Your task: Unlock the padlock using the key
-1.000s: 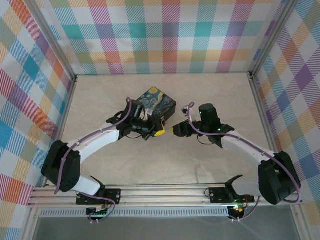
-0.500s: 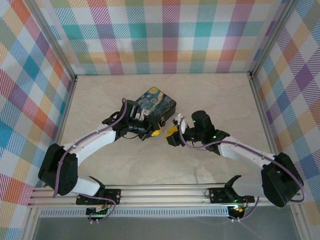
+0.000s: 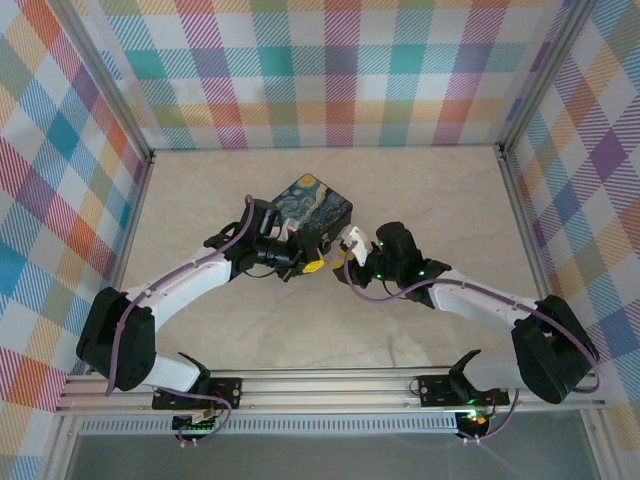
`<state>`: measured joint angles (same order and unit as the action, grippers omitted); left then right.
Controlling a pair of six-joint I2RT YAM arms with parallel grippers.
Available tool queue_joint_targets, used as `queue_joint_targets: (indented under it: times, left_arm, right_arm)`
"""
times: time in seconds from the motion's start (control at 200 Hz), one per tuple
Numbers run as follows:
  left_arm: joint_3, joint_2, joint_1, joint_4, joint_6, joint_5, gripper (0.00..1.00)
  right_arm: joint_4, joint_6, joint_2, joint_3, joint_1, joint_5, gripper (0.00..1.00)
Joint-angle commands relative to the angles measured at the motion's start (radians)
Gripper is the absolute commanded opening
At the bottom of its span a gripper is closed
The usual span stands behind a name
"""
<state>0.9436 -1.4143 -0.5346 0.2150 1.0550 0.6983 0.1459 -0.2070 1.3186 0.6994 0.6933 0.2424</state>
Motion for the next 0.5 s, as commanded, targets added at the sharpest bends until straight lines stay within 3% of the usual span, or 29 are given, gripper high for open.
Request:
queue_joint_targets:
  times: [0.0, 0.225, 0.495]
  left_arm:
    - [0.03, 0.01, 0.007, 0.012, 0.016, 0.03, 0.0]
    - [0.031, 0.023, 0.007, 0.033, 0.006, 0.029, 0.0]
    - [0.031, 0.028, 0.007, 0.041, -0.001, 0.026, 0.0]
  right_arm:
    - [0.03, -0.085, 0.027, 0.039, 0.036, -0.06, 0.4]
    - [0.113, -0.122, 0.056, 0.037, 0.077, -0.186, 0.38]
    - [0.145, -0.142, 0.077, 0.049, 0.091, -0.221, 0.31]
